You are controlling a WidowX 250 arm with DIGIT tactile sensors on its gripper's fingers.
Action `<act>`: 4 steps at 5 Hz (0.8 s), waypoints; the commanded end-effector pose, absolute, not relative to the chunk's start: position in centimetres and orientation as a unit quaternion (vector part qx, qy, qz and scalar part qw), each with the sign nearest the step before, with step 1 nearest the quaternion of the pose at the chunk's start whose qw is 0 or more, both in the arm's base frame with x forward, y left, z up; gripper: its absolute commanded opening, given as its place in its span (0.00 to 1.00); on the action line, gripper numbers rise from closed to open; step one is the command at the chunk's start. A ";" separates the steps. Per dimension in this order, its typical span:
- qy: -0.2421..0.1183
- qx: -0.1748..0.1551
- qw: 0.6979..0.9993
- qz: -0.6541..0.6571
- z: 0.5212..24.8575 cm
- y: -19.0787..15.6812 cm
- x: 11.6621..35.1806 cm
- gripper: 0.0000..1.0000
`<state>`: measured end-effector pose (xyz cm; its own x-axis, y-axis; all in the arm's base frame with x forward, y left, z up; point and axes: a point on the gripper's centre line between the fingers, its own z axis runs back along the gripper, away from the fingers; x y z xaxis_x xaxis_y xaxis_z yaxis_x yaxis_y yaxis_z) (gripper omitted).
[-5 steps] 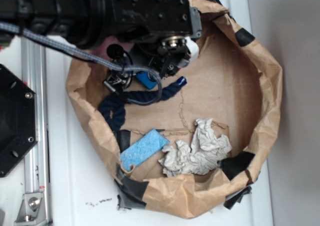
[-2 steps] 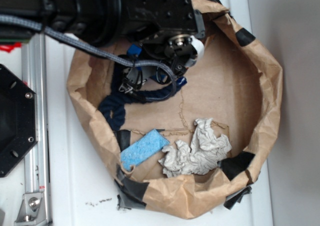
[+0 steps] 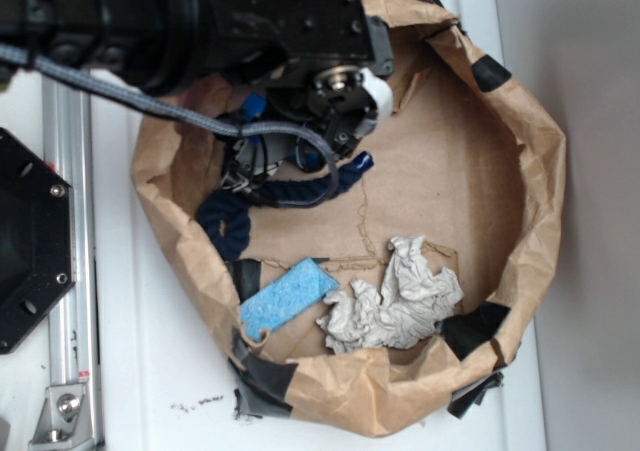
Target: Grab the blue block.
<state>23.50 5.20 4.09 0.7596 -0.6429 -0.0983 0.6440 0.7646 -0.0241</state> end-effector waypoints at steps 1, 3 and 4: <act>0.007 0.038 0.952 -0.303 7.3 4.6 23.9 0.00; -0.004 -0.013 0.996 -0.092 15.0 2.0 25.2 0.00; -0.005 0.001 0.999 -0.044 15.0 0.9 26.1 0.00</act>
